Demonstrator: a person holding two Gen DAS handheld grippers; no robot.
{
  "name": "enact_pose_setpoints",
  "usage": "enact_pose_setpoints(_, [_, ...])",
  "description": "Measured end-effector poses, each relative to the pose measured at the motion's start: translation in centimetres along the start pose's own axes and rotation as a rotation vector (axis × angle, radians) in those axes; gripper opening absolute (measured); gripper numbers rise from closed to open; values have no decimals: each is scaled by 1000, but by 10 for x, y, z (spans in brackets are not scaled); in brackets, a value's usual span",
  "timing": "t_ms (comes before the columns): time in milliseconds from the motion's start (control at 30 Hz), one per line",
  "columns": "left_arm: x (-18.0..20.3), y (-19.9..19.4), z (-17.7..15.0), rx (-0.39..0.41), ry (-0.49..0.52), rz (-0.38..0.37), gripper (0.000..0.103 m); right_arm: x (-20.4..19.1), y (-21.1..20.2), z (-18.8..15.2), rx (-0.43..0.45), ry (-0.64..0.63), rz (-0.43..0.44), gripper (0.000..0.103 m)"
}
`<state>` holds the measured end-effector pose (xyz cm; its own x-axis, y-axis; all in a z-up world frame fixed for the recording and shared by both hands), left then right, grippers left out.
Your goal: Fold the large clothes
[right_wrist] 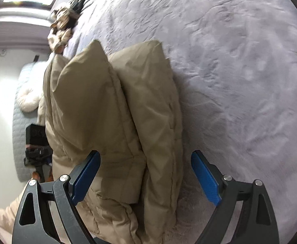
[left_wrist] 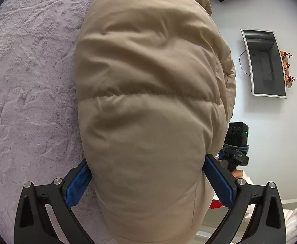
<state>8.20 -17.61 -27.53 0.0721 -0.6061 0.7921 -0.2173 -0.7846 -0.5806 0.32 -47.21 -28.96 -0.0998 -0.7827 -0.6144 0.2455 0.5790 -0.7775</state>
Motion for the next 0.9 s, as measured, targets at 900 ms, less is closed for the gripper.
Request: enact_pose_setpoints(900, [45,1,-5,89,100,29,100,-55,71,24,-138,22,368,100])
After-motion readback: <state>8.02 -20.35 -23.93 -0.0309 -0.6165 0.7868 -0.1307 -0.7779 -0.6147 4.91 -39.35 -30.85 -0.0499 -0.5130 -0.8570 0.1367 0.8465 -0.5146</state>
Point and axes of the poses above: each gripper's, at about its wrist camera, not at the fingertips, and y roughly the way its jaws point, x to its right, z to its top, the point moved 8 cm from there along y, roughly the way its jaws point, and after that the axes turned 9 degrees about -y, right-handed, at the moved point
